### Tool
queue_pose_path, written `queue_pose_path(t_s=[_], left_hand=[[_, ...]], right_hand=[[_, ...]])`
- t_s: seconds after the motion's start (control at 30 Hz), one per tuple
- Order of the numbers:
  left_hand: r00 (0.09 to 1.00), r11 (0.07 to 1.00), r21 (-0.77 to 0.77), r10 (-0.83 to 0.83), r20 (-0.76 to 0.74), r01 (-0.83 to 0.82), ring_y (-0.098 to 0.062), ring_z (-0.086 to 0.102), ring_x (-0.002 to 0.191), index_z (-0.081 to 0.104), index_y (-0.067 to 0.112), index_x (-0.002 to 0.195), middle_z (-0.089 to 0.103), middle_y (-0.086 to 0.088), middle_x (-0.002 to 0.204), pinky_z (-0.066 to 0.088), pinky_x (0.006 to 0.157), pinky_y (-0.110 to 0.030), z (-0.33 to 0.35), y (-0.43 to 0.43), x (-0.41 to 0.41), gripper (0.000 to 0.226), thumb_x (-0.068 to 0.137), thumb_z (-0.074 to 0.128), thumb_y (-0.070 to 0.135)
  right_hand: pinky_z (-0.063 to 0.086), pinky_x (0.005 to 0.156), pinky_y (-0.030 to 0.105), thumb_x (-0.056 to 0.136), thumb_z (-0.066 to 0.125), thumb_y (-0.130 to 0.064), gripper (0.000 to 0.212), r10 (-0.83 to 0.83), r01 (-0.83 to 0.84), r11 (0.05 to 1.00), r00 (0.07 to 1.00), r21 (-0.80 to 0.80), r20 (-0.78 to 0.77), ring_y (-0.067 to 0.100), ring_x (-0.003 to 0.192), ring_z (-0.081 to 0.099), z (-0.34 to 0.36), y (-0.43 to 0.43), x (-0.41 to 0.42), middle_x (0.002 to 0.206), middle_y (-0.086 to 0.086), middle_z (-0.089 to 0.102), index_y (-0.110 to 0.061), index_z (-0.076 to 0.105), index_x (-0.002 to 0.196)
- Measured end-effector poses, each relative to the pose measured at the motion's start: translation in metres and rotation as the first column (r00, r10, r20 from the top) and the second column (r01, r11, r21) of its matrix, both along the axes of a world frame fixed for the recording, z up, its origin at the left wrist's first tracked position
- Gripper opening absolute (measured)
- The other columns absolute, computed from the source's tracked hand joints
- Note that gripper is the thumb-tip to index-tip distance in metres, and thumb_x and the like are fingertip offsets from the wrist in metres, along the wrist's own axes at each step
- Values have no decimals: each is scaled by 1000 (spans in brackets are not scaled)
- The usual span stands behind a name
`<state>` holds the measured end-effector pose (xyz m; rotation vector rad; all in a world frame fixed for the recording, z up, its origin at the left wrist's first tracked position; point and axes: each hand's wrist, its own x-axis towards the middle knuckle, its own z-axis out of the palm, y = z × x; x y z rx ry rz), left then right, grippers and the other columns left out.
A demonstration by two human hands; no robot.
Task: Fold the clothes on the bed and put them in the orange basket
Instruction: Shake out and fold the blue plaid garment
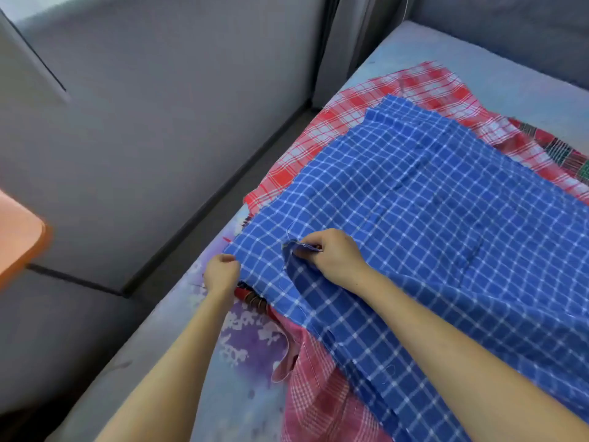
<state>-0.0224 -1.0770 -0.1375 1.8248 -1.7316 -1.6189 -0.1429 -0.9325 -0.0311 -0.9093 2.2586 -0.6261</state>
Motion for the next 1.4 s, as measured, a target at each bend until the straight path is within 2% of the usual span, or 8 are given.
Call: queue_pose_path(t_s=[0.2, 0.37, 0.57, 0.73, 0.9, 1.07, 1.23, 1.4], left_hand=[[757, 843, -138, -378, 533, 519, -31, 54, 111, 57, 12, 115, 61, -11, 118, 42, 88, -34, -70, -49, -8, 35, 90, 52, 36], [827, 868, -252, -265, 496, 429, -31, 58, 102, 66, 14, 97, 66, -11, 104, 42, 80, -33, -87, -63, -1, 26, 85, 62, 37], [931, 628, -704, -337, 139, 332, -24, 60, 84, 74, 6, 89, 69, -9, 90, 42, 74, -29, -7, -47, -1, 12, 84, 66, 13], [843, 373, -827, -498, 203, 420, -26, 64, 73, 76, 6, 84, 74, -8, 80, 46, 73, -31, 84, -24, -8, 9, 82, 70, 12], [744, 618, -607, -665, -65, 499, -6, 62, 59, 65, 15, 88, 68, -2, 73, 46, 57, -8, 166, 11, -14, 10, 83, 68, 7], [506, 407, -648, -861, -38, 644, -10, 62, 68, 72, 12, 85, 71, -2, 78, 49, 68, -21, 242, 69, -18, 13, 82, 65, 2], [393, 410, -569, -905, -160, 713, 0, 50, 50, 69, 8, 75, 58, 10, 54, 37, 52, -9, 315, 131, -22, 21, 88, 62, 22], [314, 185, -695, -947, 63, 695, -1, 47, 48, 69, 7, 71, 54, 7, 52, 34, 49, -15, 366, 196, -25, 32, 73, 76, 38]], right_hand=[[43, 68, 32, 94, 56, -33, 25, 61, -62, 998, 998, 25, 33, 13, 65, 52, -31, -11, 0, 64, -10, 56, -19, 68, 77], [50, 69, 37, 86, 67, -29, 11, -31, 35, 998, 997, -54, 72, 22, 74, 62, -45, -8, 2, 74, 1, 67, -24, 62, 77], [41, 58, 31, 89, 62, -35, 21, -67, 78, 992, 993, -104, 101, 5, 55, 47, -23, 7, 6, 58, -11, 55, -26, 65, 71], [42, 61, 35, 89, 61, -34, 21, -133, 155, 970, 983, -185, 125, 12, 59, 50, 20, 28, 18, 69, 0, 65, -19, 72, 80], [47, 63, 38, 85, 67, -29, 15, -205, 235, 921, 971, -311, 125, 15, 61, 56, 71, 53, 26, 66, -4, 65, -19, 72, 76], [52, 73, 43, 81, 72, -24, 10, -278, 281, 848, 958, -449, 76, 16, 73, 65, 131, 87, 28, 71, -4, 70, -24, 71, 71], [51, 66, 43, 75, 74, -30, 15, -345, 296, 815, 939, -498, -7, 13, 61, 60, 190, 135, 28, 65, -4, 68, -15, 74, 74], [51, 70, 48, 78, 74, -19, 9, -394, 316, 804, 917, -504, -53, 19, 64, 61, 241, 205, 35, 66, 4, 68, -14, 72, 70]])
